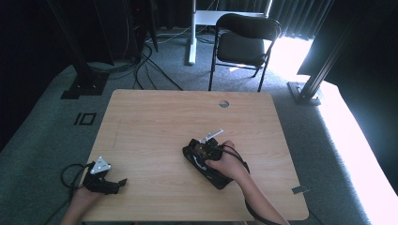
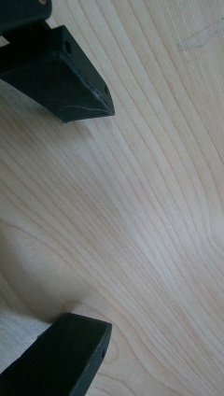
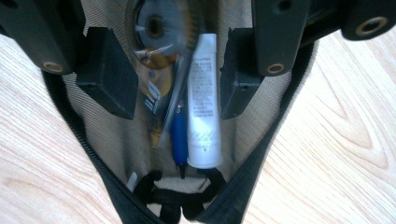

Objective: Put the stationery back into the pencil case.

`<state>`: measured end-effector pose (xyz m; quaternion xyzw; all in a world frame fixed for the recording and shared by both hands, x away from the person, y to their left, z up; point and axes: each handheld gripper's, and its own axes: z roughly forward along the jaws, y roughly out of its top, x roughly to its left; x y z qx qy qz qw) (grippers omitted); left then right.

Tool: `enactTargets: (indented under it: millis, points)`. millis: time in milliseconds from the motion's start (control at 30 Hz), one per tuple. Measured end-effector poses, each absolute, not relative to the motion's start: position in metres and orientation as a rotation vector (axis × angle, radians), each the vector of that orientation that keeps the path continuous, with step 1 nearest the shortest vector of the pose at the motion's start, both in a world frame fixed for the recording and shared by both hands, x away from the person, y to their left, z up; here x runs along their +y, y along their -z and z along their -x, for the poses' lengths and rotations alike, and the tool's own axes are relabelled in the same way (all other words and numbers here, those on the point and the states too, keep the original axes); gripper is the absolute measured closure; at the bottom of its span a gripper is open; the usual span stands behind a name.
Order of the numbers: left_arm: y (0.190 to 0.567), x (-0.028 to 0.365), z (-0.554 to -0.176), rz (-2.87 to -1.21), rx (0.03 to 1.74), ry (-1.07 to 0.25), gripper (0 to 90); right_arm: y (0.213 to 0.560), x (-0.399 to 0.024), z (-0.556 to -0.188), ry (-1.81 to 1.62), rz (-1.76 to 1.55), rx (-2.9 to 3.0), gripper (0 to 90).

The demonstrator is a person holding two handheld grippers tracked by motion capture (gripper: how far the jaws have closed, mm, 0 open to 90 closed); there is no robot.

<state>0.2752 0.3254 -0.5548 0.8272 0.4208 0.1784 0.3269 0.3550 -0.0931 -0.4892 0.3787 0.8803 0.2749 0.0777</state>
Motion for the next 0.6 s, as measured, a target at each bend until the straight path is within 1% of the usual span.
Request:
enactTargets:
  millis: [167,333,433,600]
  points:
    - [0.555,0.325,-0.275,-2.167,1.102,-0.467,1.2,0.481,-0.098,-0.352,-0.884,-1.127,2.623,46.2]
    - [0.555,0.325,-0.275,-2.167,1.102,-0.468,1.2,0.467,-0.102,-0.348,-0.996,-1.078,2.605,42.3]
    - [0.555,0.325,-0.275,-2.167,1.102,-0.468,1.2,0.460,-0.106,-0.346,-1.054,-1.049,2.585,42.0]
    - [0.555,0.325,-0.275,-2.167,1.102,-0.468,1.2,0.456,-0.112,-0.347,-1.111,-1.007,2.546,35.3]
